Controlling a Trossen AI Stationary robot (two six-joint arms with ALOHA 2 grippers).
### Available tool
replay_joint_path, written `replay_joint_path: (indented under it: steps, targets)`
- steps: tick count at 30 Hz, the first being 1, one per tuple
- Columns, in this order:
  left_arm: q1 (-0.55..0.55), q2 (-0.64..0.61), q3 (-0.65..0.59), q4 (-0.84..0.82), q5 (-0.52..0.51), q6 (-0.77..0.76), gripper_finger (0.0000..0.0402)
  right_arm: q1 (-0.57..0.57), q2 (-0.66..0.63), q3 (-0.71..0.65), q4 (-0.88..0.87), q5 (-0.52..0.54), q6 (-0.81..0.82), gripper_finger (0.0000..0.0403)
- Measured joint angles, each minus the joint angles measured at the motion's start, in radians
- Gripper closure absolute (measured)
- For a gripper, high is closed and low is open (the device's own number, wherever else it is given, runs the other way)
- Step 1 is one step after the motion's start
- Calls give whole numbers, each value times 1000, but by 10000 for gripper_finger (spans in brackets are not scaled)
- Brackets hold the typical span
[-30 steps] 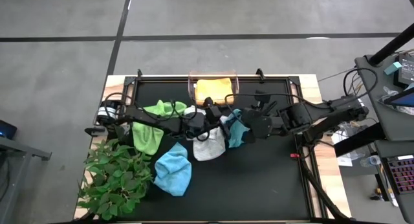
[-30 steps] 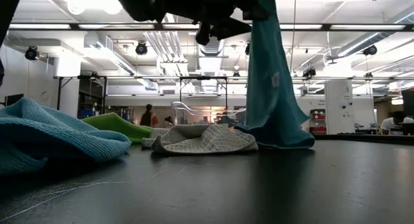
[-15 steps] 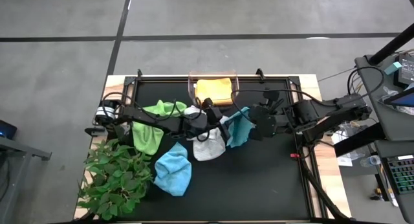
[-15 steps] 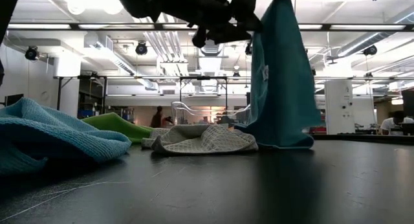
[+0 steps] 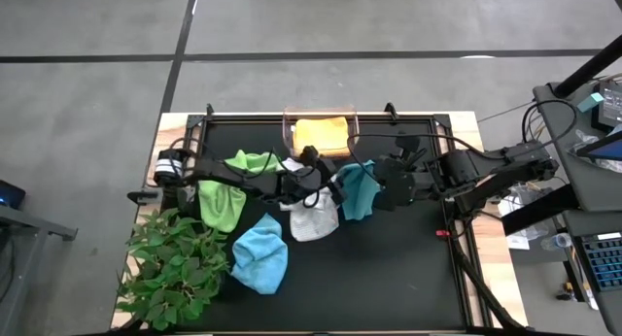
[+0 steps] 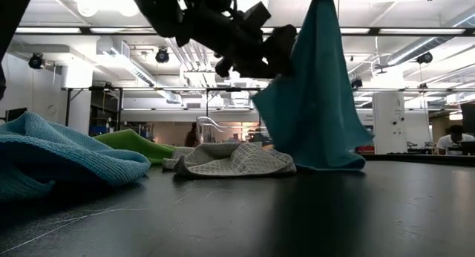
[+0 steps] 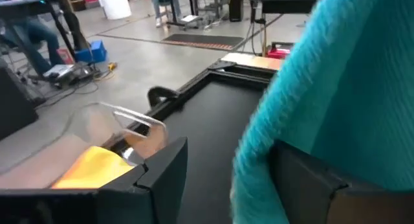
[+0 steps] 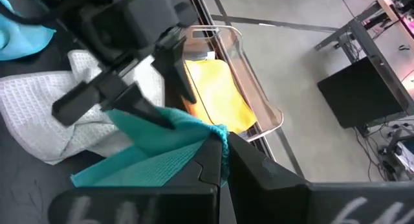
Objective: Fold microfiber towels
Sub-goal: Fold the right blue microfiber cloth
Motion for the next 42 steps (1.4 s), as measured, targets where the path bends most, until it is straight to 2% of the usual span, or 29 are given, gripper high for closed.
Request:
replay_joint_path:
  steps: [7,10,13,19,22,26,29,32,35,38,42]
  targets:
    - [-10,25,-1,-131,3,-1,204,0,-8,0,0,0,-5,394]
    - [-19,24,0,-215,8,1,219,0,-11,0,0,0,-12,394]
    - [-24,11,0,-257,41,1,259,0,-12,0,0,0,-13,394]
    - [-36,-10,1,-327,99,27,387,0,-12,0,-21,-1,-12,394]
    - [-51,-34,6,-362,116,58,393,0,-23,0,-83,-14,2,394]
    - [-78,-95,5,-416,138,118,400,0,-56,0,-179,-103,1,394]
    - [-95,-156,11,-464,211,162,401,0,-81,-1,-226,-209,-2,394]
    - [-100,-230,21,-461,318,165,401,3,-110,-1,-231,-265,-14,394]
    - [-100,-305,25,-458,412,166,401,5,-148,-1,-232,-270,-14,394]
    - [-92,-372,24,-464,429,181,401,5,-191,-1,-232,-245,-14,394]
    - [-62,-427,24,-472,430,222,401,5,-240,-1,-230,-147,-19,394]
